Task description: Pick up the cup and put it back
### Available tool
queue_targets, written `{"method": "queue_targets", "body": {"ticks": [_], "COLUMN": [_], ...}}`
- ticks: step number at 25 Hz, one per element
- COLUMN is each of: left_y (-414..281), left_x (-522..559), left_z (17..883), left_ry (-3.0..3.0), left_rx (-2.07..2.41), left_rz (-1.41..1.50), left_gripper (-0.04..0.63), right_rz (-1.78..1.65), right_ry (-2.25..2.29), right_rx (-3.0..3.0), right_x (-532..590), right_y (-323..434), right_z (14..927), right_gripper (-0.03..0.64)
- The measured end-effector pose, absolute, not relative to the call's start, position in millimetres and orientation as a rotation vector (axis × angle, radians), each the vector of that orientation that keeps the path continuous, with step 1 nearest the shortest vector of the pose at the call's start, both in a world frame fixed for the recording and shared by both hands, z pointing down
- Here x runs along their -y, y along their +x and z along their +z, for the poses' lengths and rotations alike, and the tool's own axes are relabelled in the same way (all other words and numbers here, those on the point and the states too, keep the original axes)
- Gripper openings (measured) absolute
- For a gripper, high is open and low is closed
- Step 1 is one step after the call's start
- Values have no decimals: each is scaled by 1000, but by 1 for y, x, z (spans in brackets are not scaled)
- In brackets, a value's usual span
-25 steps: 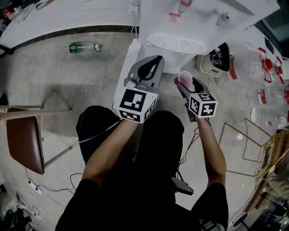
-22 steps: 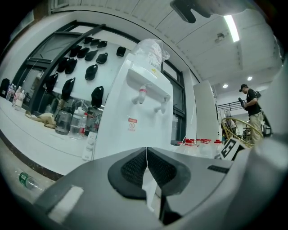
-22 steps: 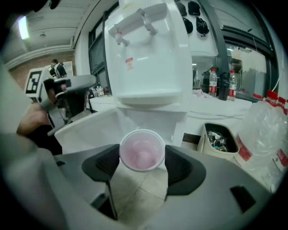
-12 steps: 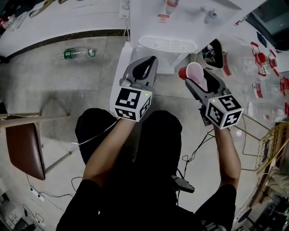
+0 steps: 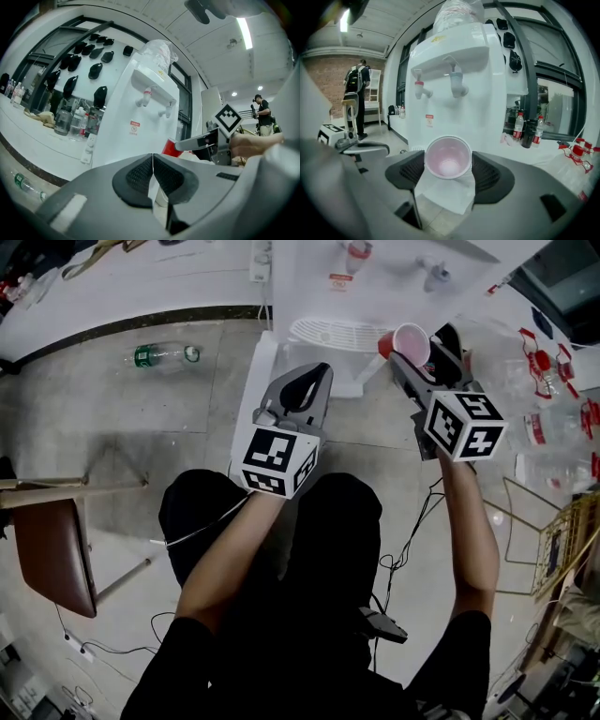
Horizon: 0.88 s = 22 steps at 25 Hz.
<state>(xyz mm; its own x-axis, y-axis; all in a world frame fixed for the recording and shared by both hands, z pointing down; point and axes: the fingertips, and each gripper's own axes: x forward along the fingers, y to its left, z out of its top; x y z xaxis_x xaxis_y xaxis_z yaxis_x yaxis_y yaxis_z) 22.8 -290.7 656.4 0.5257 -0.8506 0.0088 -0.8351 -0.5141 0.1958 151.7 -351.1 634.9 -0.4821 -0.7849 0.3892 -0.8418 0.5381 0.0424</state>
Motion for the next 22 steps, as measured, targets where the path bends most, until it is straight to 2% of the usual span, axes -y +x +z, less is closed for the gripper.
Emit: {"method": "queue_targets", "body": {"ticks": [22], "left_y": [14], "left_x": [297], "left_z": [655], "left_ry": [2565], "left_rx": [1454], "left_rz": [-151], "left_gripper": [9], "right_rz": [318], "right_ry": [1380], "right_rx": [2420], "right_x": [403], "right_y": [142], "right_z": [646], "right_gripper": [306]}}
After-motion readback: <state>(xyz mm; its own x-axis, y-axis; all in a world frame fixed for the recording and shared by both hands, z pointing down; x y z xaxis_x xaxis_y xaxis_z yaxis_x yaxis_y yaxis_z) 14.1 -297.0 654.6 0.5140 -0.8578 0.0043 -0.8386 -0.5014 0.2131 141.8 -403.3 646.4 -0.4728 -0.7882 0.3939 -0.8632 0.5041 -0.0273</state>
